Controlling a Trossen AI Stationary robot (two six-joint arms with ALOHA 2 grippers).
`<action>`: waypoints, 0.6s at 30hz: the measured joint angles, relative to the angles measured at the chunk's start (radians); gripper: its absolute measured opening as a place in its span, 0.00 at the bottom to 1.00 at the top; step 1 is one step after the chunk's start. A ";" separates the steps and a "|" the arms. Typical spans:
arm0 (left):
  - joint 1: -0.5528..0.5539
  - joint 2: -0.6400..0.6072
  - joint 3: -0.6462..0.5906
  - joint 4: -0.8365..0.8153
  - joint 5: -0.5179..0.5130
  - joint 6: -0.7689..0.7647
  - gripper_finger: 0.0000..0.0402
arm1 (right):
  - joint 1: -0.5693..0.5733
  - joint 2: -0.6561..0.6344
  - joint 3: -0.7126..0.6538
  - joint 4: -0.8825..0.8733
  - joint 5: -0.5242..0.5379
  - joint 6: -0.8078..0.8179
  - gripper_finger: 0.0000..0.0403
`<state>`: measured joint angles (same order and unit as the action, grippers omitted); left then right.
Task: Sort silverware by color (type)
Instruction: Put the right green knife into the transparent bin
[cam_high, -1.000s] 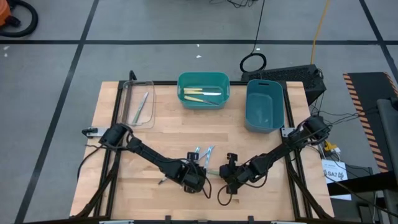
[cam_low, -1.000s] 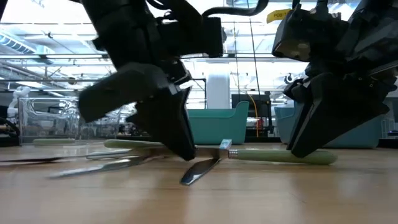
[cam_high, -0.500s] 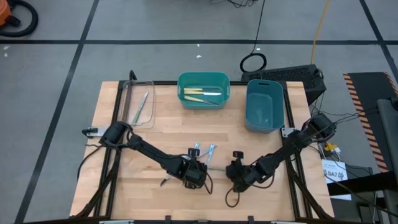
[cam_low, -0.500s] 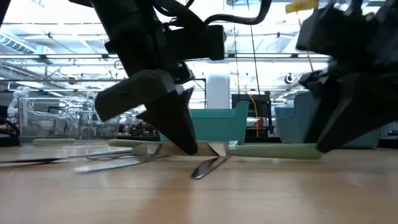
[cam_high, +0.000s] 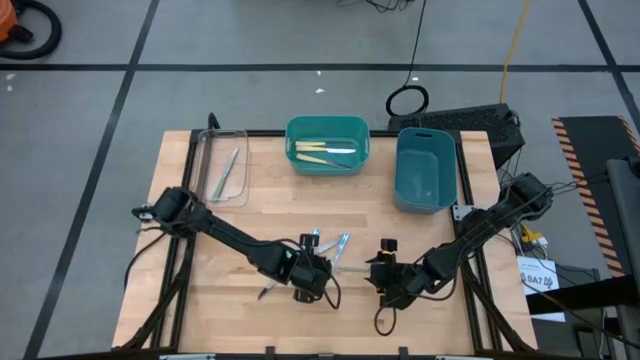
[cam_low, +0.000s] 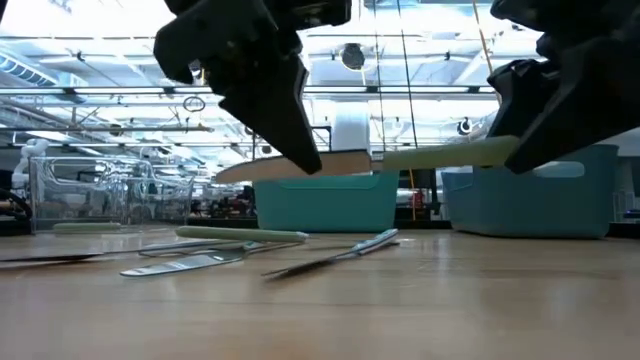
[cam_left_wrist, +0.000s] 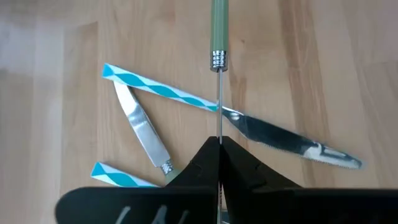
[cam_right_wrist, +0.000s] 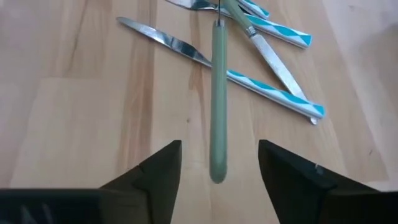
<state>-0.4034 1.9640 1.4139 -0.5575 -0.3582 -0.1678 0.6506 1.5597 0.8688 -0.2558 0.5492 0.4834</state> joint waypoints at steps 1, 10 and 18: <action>0.000 -0.007 0.000 -0.007 0.002 0.000 0.01 | -0.001 0.000 0.000 0.000 -0.001 -0.007 0.51; 0.003 -0.014 0.001 -0.033 0.002 -0.010 0.01 | -0.032 -0.001 0.002 0.036 -0.003 -0.028 0.35; 0.005 -0.014 0.001 -0.036 0.002 -0.014 0.01 | -0.055 -0.001 0.002 0.041 -0.028 -0.043 0.06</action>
<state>-0.3988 1.9503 1.4151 -0.5931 -0.3558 -0.1821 0.5957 1.5589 0.8707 -0.2146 0.5210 0.4402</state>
